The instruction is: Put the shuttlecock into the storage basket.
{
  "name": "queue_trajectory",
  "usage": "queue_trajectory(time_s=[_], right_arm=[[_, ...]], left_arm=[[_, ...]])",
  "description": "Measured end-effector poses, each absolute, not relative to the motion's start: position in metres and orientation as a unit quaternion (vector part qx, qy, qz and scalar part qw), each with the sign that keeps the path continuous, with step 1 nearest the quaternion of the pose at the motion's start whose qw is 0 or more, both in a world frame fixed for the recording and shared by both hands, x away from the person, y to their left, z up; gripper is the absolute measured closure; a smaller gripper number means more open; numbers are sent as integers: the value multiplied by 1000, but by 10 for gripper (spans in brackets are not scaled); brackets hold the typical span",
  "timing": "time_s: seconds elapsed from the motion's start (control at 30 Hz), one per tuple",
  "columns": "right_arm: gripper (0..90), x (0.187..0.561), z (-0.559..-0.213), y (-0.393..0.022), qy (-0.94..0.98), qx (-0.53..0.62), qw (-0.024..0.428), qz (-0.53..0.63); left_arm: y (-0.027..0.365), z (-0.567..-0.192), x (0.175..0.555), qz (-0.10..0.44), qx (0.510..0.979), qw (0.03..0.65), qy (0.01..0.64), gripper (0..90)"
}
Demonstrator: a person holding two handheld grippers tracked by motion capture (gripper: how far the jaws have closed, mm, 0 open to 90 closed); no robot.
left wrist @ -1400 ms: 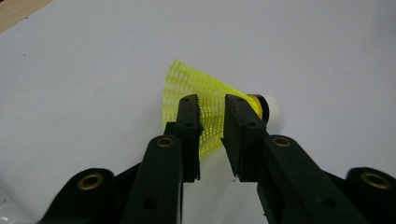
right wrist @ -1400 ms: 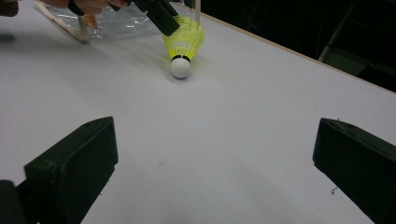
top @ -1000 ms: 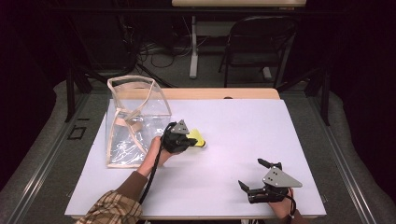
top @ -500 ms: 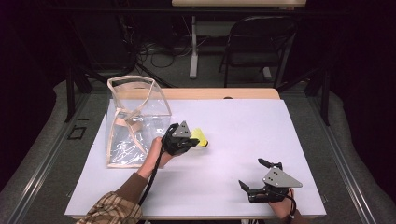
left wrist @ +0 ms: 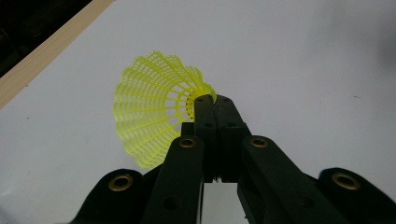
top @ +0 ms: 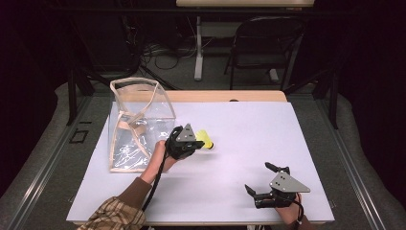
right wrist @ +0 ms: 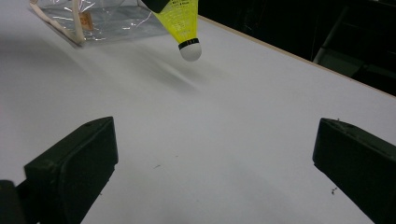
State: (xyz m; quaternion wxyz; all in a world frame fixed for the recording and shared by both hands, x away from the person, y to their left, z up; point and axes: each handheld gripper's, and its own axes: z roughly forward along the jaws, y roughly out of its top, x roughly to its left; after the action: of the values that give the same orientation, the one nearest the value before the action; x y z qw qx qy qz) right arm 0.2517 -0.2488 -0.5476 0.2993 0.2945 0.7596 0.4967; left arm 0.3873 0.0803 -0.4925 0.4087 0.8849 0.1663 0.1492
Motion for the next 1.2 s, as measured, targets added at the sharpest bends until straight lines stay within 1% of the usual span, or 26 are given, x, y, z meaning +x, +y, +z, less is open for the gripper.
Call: queue_trajectory(time_s=[0.67,1.07,1.2], right_arm=[[0,252,-548,-249,758,296,296,500],[0,251,-547,-249,757,293,300,501],[0,251,-547,-249,757,295,299,500]], left_arm=[[78,-467,389,171,878,415,165,897],[79,-459,393,176,875,417,173,898],[81,-449,395,184,873,418,174,898]])
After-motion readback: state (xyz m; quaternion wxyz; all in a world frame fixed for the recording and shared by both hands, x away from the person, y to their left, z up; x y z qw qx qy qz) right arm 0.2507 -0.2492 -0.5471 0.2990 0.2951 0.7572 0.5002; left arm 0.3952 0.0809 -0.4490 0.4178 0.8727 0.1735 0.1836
